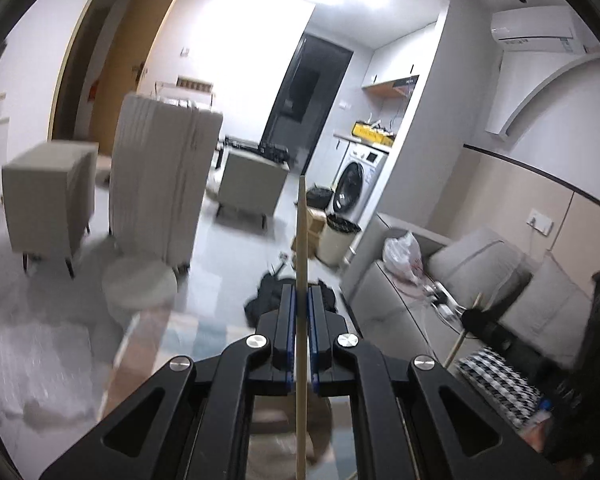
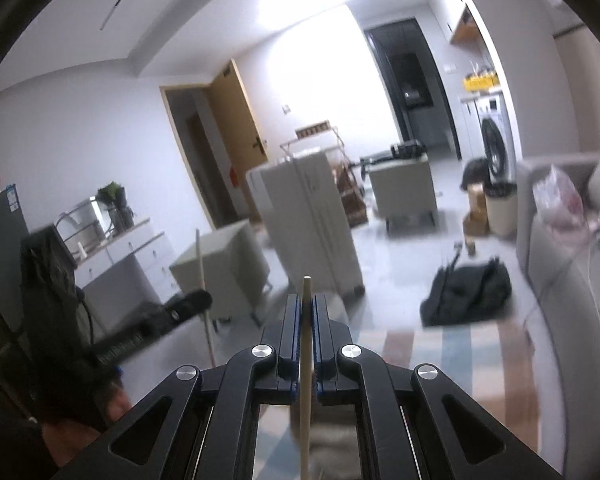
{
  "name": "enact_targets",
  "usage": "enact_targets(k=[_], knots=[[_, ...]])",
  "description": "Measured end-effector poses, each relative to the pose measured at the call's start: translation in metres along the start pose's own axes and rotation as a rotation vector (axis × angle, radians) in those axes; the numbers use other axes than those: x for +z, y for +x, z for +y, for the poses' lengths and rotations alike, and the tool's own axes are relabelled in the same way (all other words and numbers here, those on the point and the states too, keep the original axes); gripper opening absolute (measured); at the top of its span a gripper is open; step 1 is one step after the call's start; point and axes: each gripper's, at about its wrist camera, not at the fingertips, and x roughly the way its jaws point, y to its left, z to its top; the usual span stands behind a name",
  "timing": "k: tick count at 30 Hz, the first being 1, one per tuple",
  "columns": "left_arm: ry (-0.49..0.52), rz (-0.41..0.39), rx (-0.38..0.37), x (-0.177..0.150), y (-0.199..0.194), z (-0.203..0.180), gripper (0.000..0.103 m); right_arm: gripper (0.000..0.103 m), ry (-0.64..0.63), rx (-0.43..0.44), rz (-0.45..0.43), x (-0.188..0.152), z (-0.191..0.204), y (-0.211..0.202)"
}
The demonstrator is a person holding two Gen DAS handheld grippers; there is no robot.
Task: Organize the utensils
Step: 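Raise both held sticks and carry them over the utensil holder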
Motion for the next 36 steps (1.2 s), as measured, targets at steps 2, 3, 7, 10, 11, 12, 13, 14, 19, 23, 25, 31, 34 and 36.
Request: enact_targets(k=[2, 3, 7, 10, 11, 12, 13, 14, 19, 23, 25, 31, 34, 36], knots=[[0.011, -0.017, 0.014, -0.001, 0.013, 0.004, 0.001, 0.005, -0.01, -0.004, -0.021, 0.013, -0.003, 0.017], [0.019, -0.027, 0.022, -0.002, 0.026, 0.008, 0.001, 0.005, -0.016, -0.011, -0.031, 0.015, -0.003, 0.023], [0.001, -0.02, 0.024, -0.013, 0.056, 0.022, 0.001, 0.005, -0.033, -0.032, -0.058, 0.017, -0.009, 0.054], [-0.018, -0.004, 0.014, -0.022, 0.071, 0.028, 0.001, 0.005, -0.026, -0.043, -0.06, 0.013, -0.015, 0.071], [-0.014, 0.0, 0.019, -0.025, 0.074, 0.029, 0.001, 0.005, -0.018, -0.039, -0.06, 0.009, -0.017, 0.078], [-0.012, 0.001, 0.021, -0.028, 0.078, 0.03, 0.001, 0.005, -0.012, -0.039, -0.056, 0.008, -0.021, 0.082], [-0.015, 0.007, 0.013, -0.03, 0.081, 0.03, 0.001, 0.005, -0.009, -0.041, -0.054, 0.006, -0.024, 0.085], [-0.021, 0.011, 0.013, -0.034, 0.085, 0.032, 0.001, 0.005, -0.006, -0.037, -0.055, 0.003, -0.025, 0.088], [0.005, 0.01, -0.004, -0.034, 0.081, 0.023, 0.001, 0.005, -0.023, -0.058, -0.06, -0.008, -0.028, 0.092], [0.036, 0.001, 0.008, -0.039, 0.079, 0.018, 0.001, 0.005, -0.046, -0.066, -0.044, -0.015, -0.025, 0.095], [0.07, 0.01, 0.013, -0.043, 0.077, 0.016, 0.001, 0.005, -0.047, -0.062, -0.036, -0.019, -0.026, 0.095], [0.105, -0.015, 0.022, -0.045, 0.066, 0.016, 0.002, 0.005, -0.045, -0.067, -0.01, -0.029, -0.026, 0.095], [0.099, -0.023, 0.019, -0.043, 0.057, 0.02, 0.002, 0.005, -0.052, -0.069, 0.004, -0.034, -0.027, 0.094], [0.116, -0.026, 0.011, -0.042, 0.054, 0.018, 0.002, 0.005, -0.052, -0.066, 0.01, -0.038, -0.027, 0.092]])
